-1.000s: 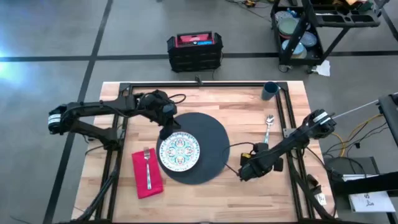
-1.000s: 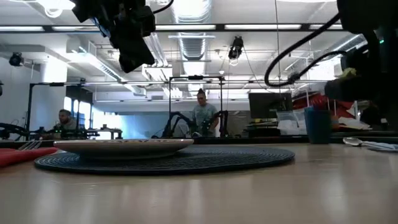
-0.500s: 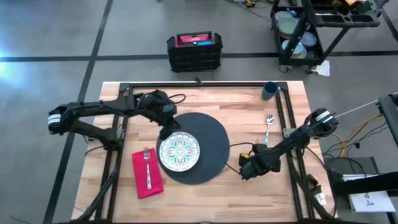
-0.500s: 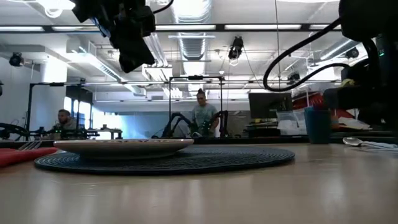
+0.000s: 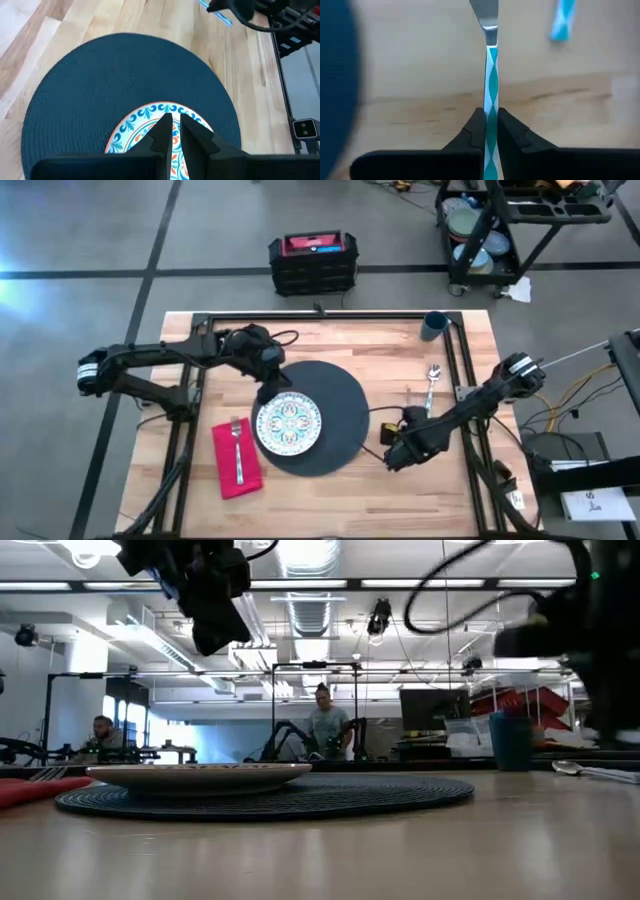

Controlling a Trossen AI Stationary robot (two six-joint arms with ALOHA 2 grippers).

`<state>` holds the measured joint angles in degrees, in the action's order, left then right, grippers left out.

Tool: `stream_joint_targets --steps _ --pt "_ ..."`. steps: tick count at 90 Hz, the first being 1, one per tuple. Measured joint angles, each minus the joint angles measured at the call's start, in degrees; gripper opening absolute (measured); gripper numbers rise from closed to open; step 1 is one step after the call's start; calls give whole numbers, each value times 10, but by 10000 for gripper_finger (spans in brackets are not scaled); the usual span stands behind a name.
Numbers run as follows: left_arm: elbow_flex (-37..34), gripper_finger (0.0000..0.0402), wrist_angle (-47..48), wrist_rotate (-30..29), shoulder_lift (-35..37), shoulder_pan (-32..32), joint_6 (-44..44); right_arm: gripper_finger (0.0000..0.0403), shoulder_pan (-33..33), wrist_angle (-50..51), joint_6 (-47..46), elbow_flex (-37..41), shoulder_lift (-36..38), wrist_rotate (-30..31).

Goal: Set table place
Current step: Put the blue knife on the black placemat

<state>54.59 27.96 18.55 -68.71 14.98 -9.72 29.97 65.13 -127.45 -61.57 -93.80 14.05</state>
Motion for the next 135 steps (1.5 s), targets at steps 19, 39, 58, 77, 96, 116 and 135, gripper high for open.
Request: stream_joint_targets --steps 19,39,58,77,96,116,135 --pt "0 20 -48 -1 0 0 -5 3 -34 12 59 -76 -19 42" --pt "0 20 -76 -1 -35 0 -6 3 -103 -24 176 -155 -58 59" --pt "0 20 -71 0 -82 0 -5 2 -139 -82 250 -213 -142 67" --pt "0 20 -63 0 -97 0 -1 1 -142 -162 277 -228 -196 50" --pt "0 20 -63 1 -96 0 2 1 -147 -174 268 -224 -207 49" --pt "0 20 -64 1 -96 0 4 1 -153 -193 275 -224 -222 48" --pt "0 20 -61 2 -96 0 4 1 -154 -206 267 -220 -228 41"
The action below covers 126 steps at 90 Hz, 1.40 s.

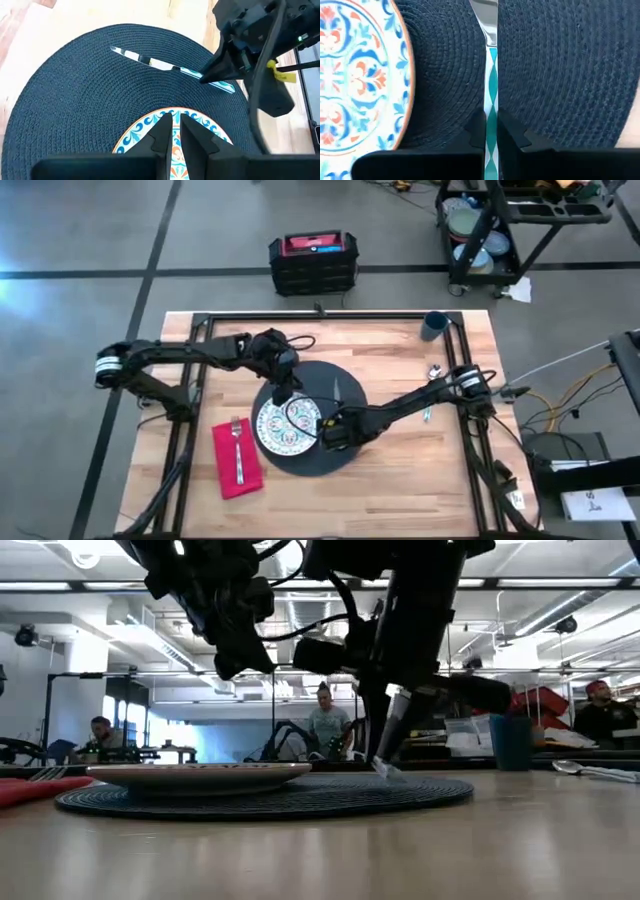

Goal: Set table place
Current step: Put the blue knife on the black placemat

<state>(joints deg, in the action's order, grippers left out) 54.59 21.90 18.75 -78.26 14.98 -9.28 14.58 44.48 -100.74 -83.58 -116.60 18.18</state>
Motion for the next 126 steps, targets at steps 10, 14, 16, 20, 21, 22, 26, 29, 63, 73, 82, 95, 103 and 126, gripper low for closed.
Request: stream_joint_targets --steps 10,14,16,20,21,22,26,29,63,73,82,95,103,126 --pt "0 20 0 21 2 0 2 1 -2 2 1 2 0 2" --pt "0 20 0 32 4 0 9 1 -3 1 0 2 0 3" --pt "0 20 0 40 5 0 13 1 -3 1 0 2 0 3" --pt "0 20 -1 64 11 0 24 1 -3 1 -2 2 0 3" --pt "0 20 -1 72 13 0 27 1 -3 1 -1 2 0 3" --pt "0 20 -3 79 15 0 29 1 -3 1 -2 2 0 3" --pt "0 20 -11 112 27 0 42 1 -3 1 -2 2 0 3" --pt "0 20 -18 133 38 0 51 1 -3 1 -1 2 0 3" --pt "0 20 -118 141 141 0 106 1 -6 1 3 1 0 3" --pt "0 20 -118 135 145 0 106 1 -8 2 3 2 0 4" --pt "0 20 -118 134 145 0 103 1 -9 2 5 2 0 5" --pt "0 20 -115 134 138 0 103 1 -10 2 11 2 0 5" --pt "0 20 -115 134 134 0 103 1 -10 2 10 2 0 5" --pt "0 20 -115 133 129 0 101 19 -10 2 8 2 0 3"
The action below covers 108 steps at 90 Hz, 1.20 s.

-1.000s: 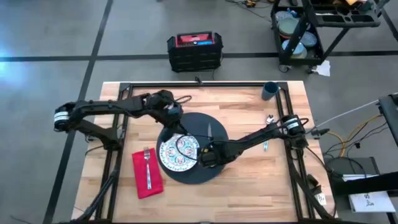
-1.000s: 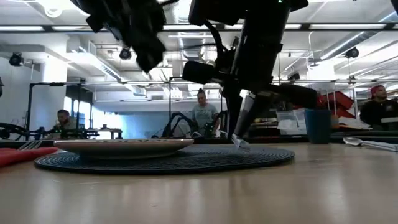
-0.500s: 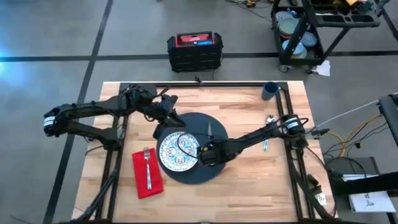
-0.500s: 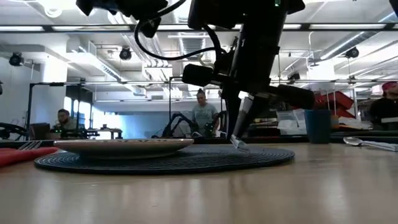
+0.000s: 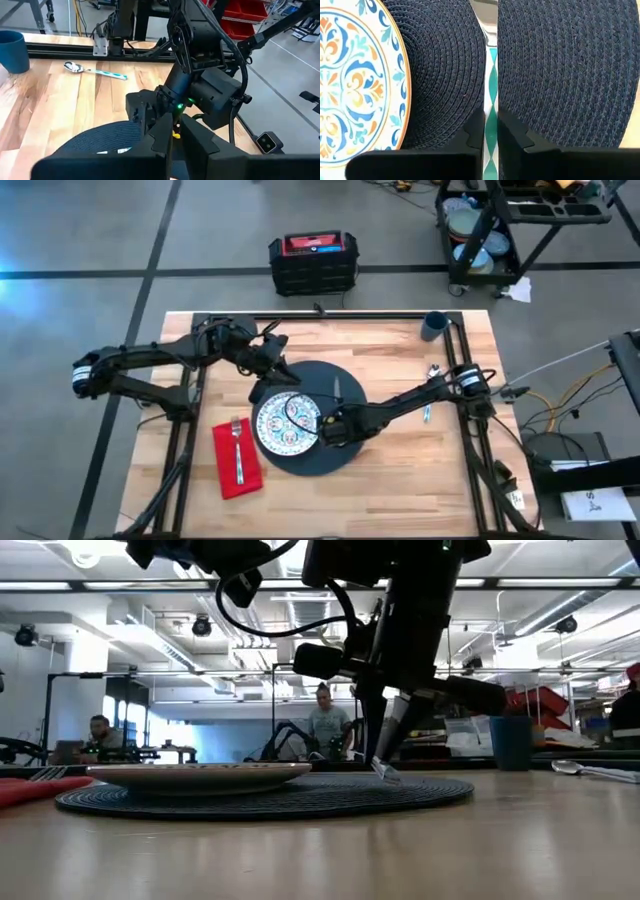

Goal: Set table place
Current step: Put the blue knife on the black placemat

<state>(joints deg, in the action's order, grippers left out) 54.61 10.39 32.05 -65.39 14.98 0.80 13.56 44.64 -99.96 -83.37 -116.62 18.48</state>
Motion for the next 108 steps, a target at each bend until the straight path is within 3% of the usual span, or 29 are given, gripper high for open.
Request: stream_joint_targets --steps 61,108 --pt "0 20 -1 0 0 0 0 22 0 0 1 0 -1 -4" --pt "0 20 -1 0 0 0 0 61 0 0 1 0 -1 7"
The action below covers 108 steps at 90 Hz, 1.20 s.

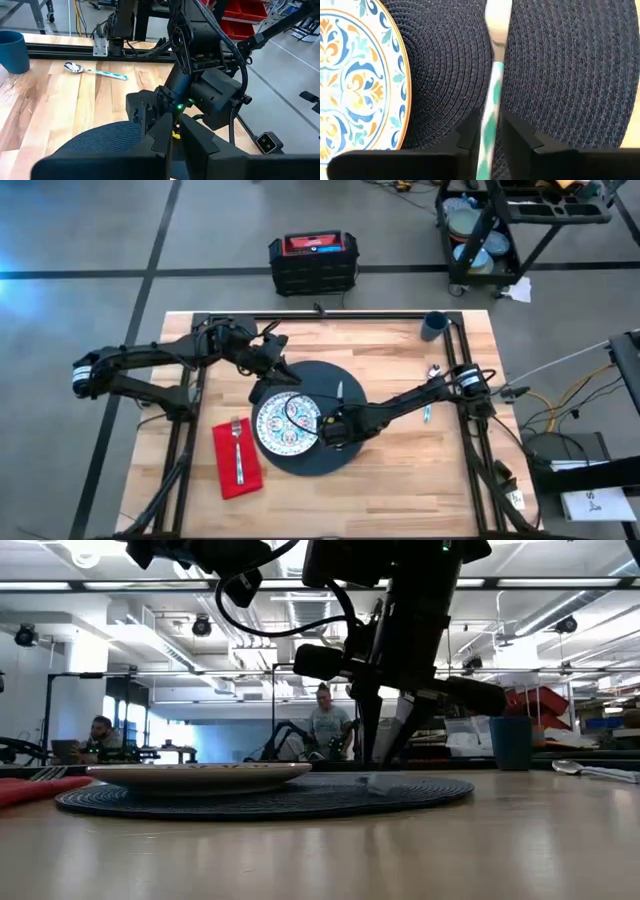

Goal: Set table place
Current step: Put the blue knife on the black placemat, then put the blue spoon on the black placemat

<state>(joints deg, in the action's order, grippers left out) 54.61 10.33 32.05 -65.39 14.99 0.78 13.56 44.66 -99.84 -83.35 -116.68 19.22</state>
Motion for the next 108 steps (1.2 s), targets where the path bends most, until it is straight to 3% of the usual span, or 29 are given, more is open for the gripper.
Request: stream_joint_targets --steps 44,48,58,64,81,98,108 --pt "0 20 0 0 0 0 0 79 0 11 0 0 0 17" --pt "0 20 0 0 0 0 0 73 1 73 -16 -4 11 46" --pt "0 20 4 0 0 0 -2 39 -5 379 -163 -1 82 101" --pt "0 20 11 0 0 0 -2 13 -13 448 -151 28 130 103" --pt "0 20 9 0 -2 0 2 1 -51 415 -82 128 274 77" --pt "0 20 9 0 -2 0 2 2 -109 356 -101 260 358 -24" --pt "0 20 9 1 -2 0 -3 13 -126 291 -77 335 387 -51"
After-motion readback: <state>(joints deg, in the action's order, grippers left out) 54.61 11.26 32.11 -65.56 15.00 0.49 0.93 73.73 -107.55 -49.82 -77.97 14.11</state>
